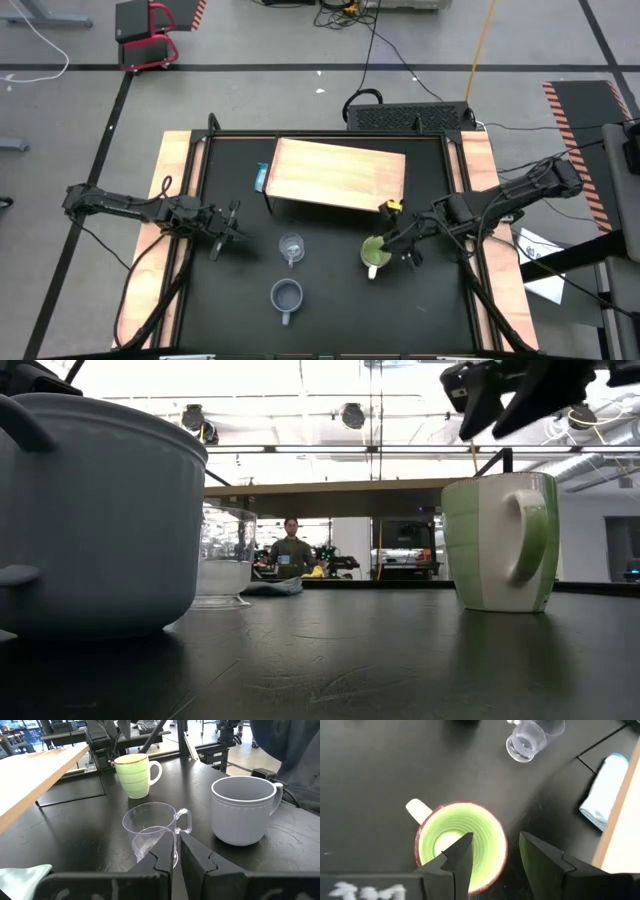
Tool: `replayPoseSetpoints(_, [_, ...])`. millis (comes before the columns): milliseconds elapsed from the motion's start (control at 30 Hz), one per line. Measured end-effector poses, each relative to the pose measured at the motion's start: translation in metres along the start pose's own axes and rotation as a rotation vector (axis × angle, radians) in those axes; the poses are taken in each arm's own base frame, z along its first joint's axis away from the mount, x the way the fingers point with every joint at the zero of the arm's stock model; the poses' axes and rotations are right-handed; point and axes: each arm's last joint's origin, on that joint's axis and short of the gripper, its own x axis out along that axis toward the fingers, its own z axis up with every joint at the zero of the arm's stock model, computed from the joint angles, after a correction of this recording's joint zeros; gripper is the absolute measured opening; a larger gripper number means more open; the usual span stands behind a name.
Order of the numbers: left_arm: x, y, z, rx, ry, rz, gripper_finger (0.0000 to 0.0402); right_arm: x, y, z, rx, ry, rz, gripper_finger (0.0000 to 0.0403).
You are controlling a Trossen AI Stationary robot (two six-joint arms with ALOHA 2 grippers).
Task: Stack small to large cups/mugs on shelf
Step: Put the green cup on the shelf
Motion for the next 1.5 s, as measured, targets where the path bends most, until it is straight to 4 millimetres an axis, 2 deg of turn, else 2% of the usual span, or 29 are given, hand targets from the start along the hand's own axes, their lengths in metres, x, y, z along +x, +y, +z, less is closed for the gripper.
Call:
replayPoseSetpoints(233, [0.000,0.000,0.000,0.000,0.000,0.000,0.0033,-0.008,-0.010,0.015,0.036,-0.016,0.098,0.0150])
replayPoseSetpoints(533, [0.000,0.000,0.000,0.000,0.001,0.000,0.0033,0.016,-0.018,0.039,-0.012,0.099,0.158,0.0150])
replayPoseSetpoints(833, [0.000,0.000,0.000,0.000,0.000,0.000,0.0033,0.036,-0.018,0.036,-0.090,0.196,0.199,0.0150])
replayPoseSetpoints(1233, [0.000,0.000,0.000,0.000,0.000,0.000,0.0033,0.045,-0.017,0.035,-0.188,0.141,0.179,0.0150])
replayPoseSetpoints(1500, [0.000,0.000,0.000,0.000,0.000,0.000,0.0033,0.046,-0.017,0.034,-0.191,0.136,0.178,0.0150])
